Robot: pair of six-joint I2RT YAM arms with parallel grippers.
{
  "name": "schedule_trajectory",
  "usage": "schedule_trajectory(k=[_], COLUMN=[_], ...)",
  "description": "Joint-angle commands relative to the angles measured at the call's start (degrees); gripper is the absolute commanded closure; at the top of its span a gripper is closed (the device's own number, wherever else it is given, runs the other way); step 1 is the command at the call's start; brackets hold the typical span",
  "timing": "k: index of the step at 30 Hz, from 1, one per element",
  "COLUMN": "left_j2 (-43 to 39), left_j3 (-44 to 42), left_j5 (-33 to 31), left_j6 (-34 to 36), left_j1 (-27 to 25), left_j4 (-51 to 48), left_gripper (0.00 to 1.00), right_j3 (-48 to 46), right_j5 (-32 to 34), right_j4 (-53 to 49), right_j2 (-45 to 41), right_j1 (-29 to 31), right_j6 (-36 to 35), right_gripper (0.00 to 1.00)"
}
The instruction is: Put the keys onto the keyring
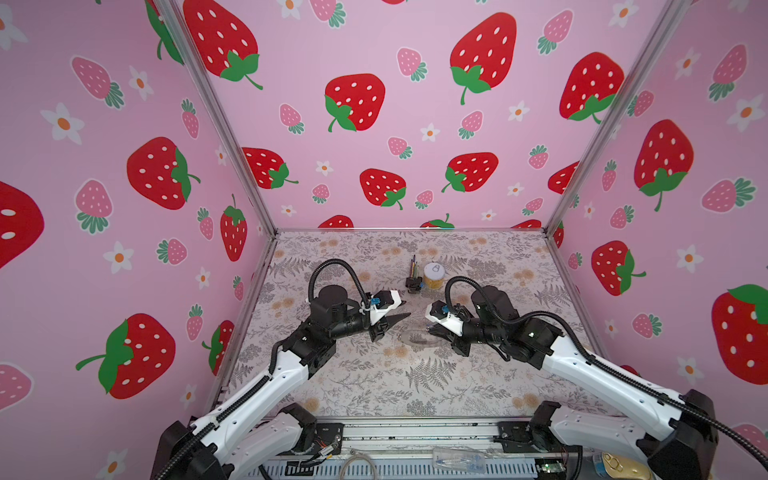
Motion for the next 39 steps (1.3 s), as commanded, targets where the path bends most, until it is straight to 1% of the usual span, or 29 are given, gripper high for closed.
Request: schedule_trajectory(k=[1,12,16,19,23,28,31,35,39], left_j2=[-0.8,-0.9,-0.3,-0.1,1.2,2.1,2.7,4.0,4.1], left_j3=[-0.7,-0.7,-0.5,-0.4,0.5,2.1,2.3,2.7,1.8], left_j5=[-0.7,-0.1,0.6,0.9,3.6,7.4,7.8,8.2,6.3], left_j6=[-0.1,0.4,0.5,0.2,0.1,5.1,7.0,9.1,8.9], left_j1=[0.2,0.3,0.3,0.3,0.0,-2.5,-4.1,-5.4,-5.9], left_j4=[1.4,0.8,-0.2,-0.1,-2.3,-9.8,-12.0,-13.4,-11.5], left_gripper=[0.67,0.67,0.68,0.68,0.69,0.68,0.68,0.68,0.68], right_j3=[1.8,1.0,1.0,1.5,1.4,1.3,1.1,1.0,0.8], right_j5=[-1.5,-0.9,0.0,-0.7,-1.5,-2.2,-2.8,-4.6,-5.8], right_j4=[0.4,0.2,-1.0,-2.3,-2.3,-2.3,-2.0,-2.1,-2.1], right_j2=[-0.5,-0.5,-0.4,0.4,0.6,-0.7,-1.7,-2.4,-3.2], right_j1=[-0.3,-0.3,-0.4,-0.4,-0.3,-0.3,-0.3,-0.3,-0.3], right_j6=[-2.0,-2.8,-4.3,-6.1,-9.1,-12.8,-14.2,-14.7,-15.0], right_gripper=[1.0,1.0,1.0,1.0,1.0,1.0,1.0,1.0,1.0])
